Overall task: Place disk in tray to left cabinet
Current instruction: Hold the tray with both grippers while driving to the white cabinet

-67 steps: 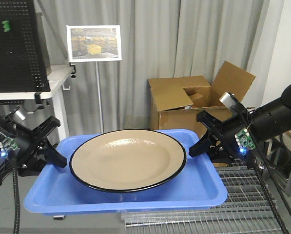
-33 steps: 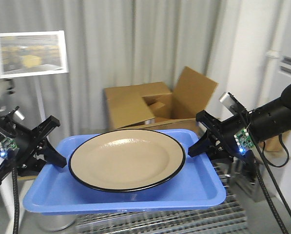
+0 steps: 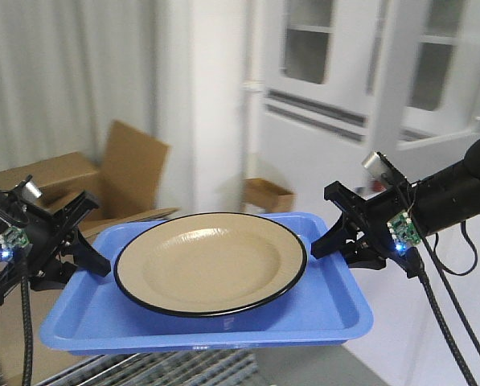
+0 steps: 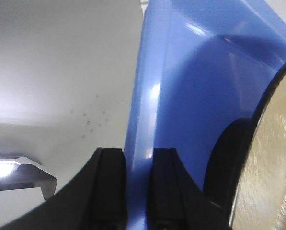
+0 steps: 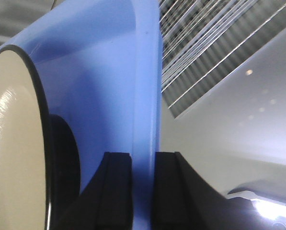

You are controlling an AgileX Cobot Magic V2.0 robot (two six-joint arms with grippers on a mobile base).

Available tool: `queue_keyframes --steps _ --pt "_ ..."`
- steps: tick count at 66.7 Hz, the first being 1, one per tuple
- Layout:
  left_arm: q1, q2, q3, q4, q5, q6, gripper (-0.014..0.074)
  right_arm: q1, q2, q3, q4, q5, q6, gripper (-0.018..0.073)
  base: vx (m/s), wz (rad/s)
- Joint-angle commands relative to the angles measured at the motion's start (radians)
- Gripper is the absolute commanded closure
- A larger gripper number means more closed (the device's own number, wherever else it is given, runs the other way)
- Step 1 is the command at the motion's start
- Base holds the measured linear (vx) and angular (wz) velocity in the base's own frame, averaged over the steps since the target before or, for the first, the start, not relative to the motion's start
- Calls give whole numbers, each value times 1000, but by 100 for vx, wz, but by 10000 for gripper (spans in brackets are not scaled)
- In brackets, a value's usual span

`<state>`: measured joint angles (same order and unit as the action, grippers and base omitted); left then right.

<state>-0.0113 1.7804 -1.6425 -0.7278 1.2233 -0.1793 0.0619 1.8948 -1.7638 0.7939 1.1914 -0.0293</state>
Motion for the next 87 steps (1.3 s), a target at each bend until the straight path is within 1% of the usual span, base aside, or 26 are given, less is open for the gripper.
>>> queue_keyframes --steps 1,25,44,64,87 --pt "-30 -53 -34 -222 26 -14 597 30 -64 -38 230 54 -3 564 21 -82" --pt "-30 -53 -34 -222 26 -14 597 30 -64 -38 230 54 -3 564 20 -77" --pt "-30 -53 -34 -222 26 -14 597 30 -64 -38 230 54 -3 564 17 -62" --pt "-30 -53 -34 -222 26 -14 597 30 -64 -38 230 54 -3 564 18 -43" --pt "-30 -53 -34 -222 26 -14 597 30 -64 -38 231 55 -3 564 24 -22"
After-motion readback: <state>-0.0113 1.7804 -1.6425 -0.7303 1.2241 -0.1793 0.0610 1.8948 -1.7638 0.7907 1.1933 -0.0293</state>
